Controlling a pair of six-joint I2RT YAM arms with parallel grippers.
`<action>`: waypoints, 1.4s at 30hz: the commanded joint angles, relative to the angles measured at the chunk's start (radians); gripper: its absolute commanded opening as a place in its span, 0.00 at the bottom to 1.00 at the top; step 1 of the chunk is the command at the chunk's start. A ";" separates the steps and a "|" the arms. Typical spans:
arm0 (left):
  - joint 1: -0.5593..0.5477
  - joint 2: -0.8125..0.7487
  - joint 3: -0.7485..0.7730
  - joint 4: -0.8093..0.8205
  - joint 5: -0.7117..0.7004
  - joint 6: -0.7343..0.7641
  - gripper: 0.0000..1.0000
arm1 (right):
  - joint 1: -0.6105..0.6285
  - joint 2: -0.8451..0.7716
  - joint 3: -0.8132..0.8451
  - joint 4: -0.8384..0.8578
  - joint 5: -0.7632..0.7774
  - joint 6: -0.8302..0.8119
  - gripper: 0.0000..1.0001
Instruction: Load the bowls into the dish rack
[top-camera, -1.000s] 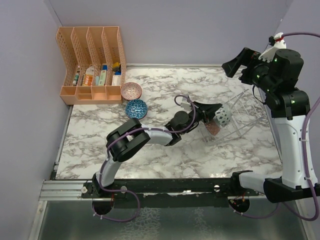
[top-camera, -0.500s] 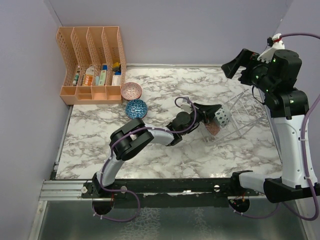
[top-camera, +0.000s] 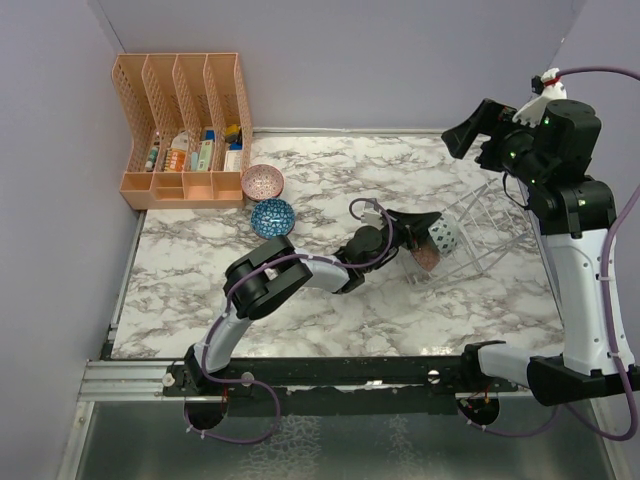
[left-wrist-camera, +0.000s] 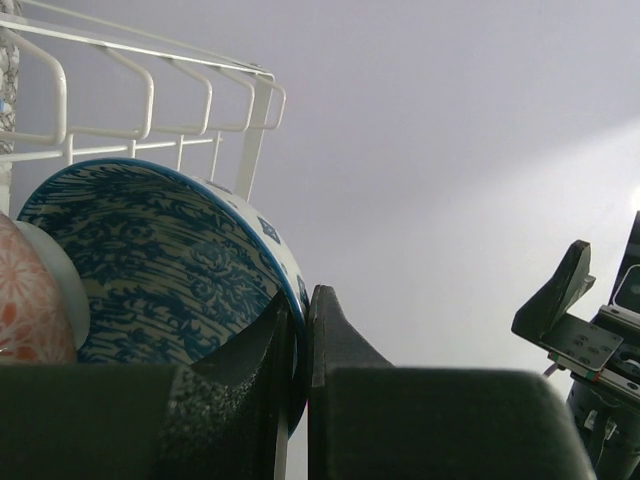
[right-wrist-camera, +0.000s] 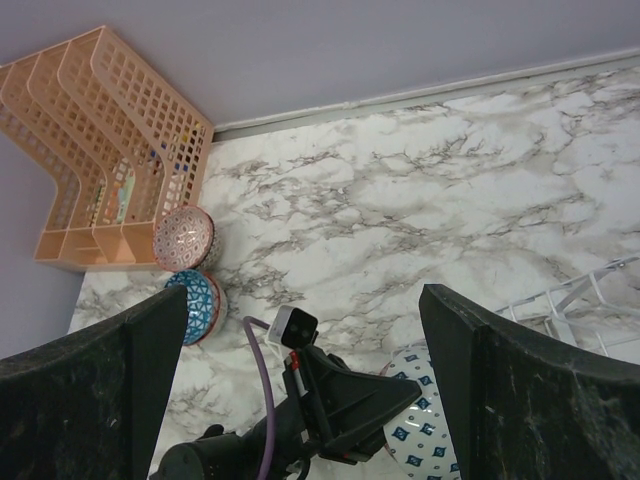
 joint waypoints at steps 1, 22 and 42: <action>-0.002 0.005 0.014 0.096 -0.033 -0.031 0.00 | -0.002 0.007 -0.005 0.019 -0.025 -0.012 0.99; 0.009 0.045 0.043 0.057 -0.006 -0.034 0.14 | 0.006 0.005 -0.033 0.027 -0.028 -0.026 1.00; 0.022 0.017 0.070 -0.082 0.096 -0.011 0.52 | 0.008 0.001 -0.046 0.030 -0.022 -0.032 1.00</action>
